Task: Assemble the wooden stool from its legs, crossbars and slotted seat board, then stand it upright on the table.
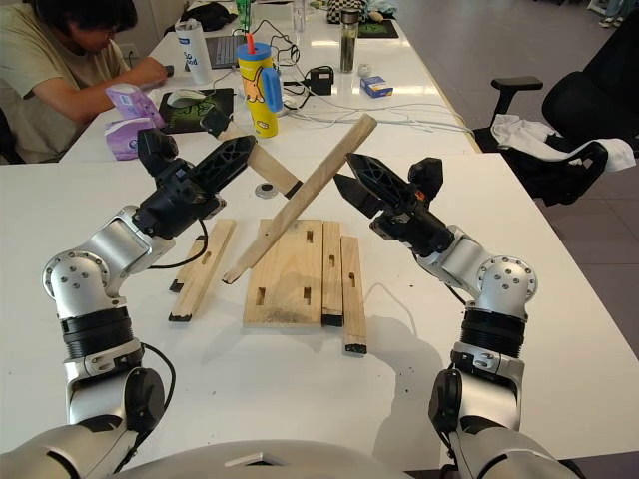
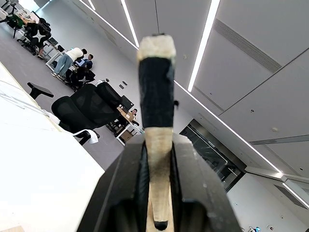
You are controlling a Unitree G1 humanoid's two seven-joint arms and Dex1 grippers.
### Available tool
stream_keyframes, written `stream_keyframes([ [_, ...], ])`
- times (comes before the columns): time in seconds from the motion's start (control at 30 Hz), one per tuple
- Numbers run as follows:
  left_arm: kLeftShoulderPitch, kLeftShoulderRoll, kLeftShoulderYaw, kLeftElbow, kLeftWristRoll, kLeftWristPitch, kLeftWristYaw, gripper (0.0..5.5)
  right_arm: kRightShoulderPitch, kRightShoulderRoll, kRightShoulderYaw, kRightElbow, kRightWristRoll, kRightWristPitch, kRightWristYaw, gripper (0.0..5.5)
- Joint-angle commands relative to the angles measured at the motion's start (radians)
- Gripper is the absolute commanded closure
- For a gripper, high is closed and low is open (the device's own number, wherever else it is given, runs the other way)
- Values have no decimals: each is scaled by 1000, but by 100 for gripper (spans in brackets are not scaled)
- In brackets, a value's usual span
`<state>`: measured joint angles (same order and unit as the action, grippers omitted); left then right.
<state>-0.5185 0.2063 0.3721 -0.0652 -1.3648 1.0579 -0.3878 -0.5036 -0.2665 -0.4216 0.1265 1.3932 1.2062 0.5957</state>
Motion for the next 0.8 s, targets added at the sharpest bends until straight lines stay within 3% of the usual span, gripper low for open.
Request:
stream_keyframes([
  [0.03, 21, 1, -30, -19, -25, 8, 20, 511, -16, 1, 21, -35, 34, 7, -28, 91],
  [0.53, 17, 20, -53, -1, -33, -9, 55, 511, 17, -9, 48, -76, 45, -40, 21, 329],
  [0.63, 20, 35, -75, -24, 1, -21, 33, 511, 24, -13, 57, -80, 17, -66, 40, 342],
  [0.8, 2, 23, -40, -4, -49, -54, 58, 420, 42, -19, 69, -82, -4, -81, 56, 342],
])
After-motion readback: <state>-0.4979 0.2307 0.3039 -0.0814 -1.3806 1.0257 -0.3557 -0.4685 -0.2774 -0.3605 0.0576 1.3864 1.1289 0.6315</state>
